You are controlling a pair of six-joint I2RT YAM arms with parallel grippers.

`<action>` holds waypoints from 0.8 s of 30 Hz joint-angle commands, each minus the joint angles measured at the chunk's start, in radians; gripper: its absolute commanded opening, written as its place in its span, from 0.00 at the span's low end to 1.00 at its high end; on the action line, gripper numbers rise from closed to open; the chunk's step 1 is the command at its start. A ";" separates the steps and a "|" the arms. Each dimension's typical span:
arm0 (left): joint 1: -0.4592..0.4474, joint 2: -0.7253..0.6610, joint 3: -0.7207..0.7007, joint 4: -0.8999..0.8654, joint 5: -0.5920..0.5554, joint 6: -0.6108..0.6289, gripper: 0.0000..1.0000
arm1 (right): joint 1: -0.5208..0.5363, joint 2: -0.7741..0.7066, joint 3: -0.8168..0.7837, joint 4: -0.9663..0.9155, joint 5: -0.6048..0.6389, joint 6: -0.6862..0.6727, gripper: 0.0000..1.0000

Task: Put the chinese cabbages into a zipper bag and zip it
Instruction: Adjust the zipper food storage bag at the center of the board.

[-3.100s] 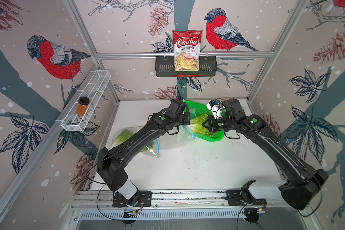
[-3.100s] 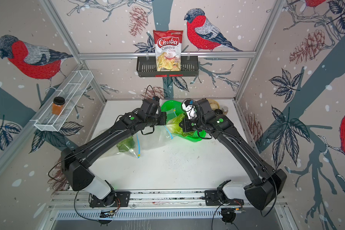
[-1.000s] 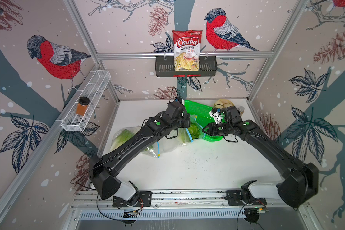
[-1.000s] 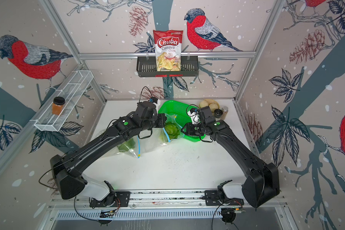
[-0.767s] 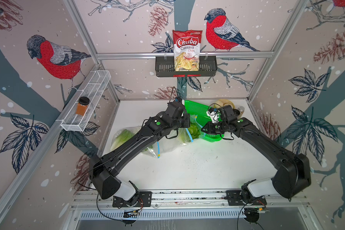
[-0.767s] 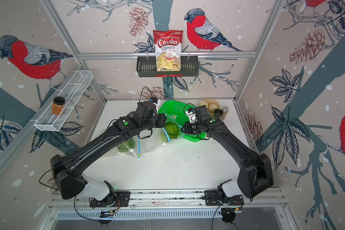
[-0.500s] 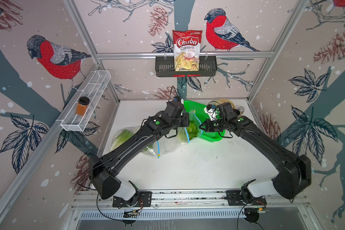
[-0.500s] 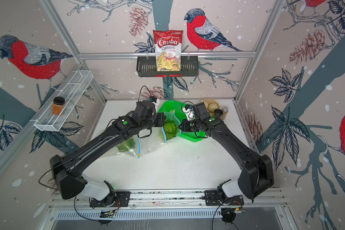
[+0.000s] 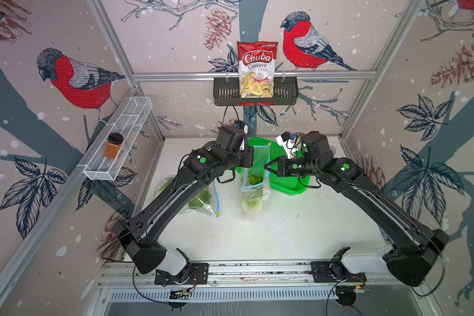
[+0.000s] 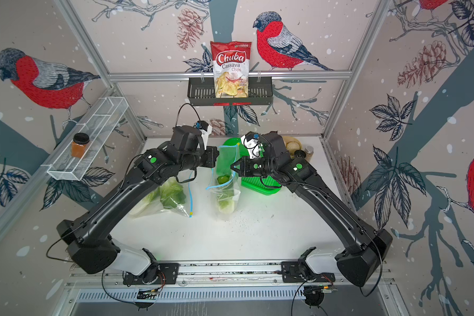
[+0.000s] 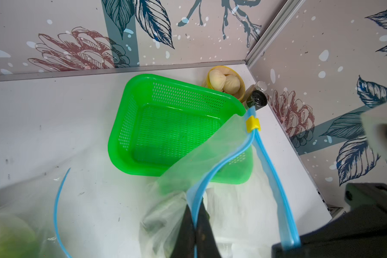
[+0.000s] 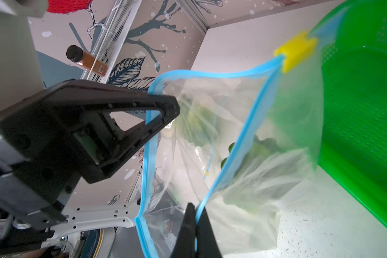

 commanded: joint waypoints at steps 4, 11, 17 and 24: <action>0.012 0.027 0.012 -0.014 0.072 0.176 0.00 | 0.062 0.033 0.016 0.129 -0.004 0.040 0.02; 0.012 0.037 -0.006 -0.001 0.099 0.292 0.00 | 0.018 -0.046 -0.002 0.197 0.033 -0.037 0.33; 0.013 0.031 -0.033 0.030 0.118 0.343 0.00 | -0.214 -0.164 -0.111 0.272 -0.111 -0.096 0.46; 0.015 0.048 -0.028 0.029 0.108 0.381 0.00 | -0.449 -0.212 -0.304 0.414 -0.293 -0.169 0.46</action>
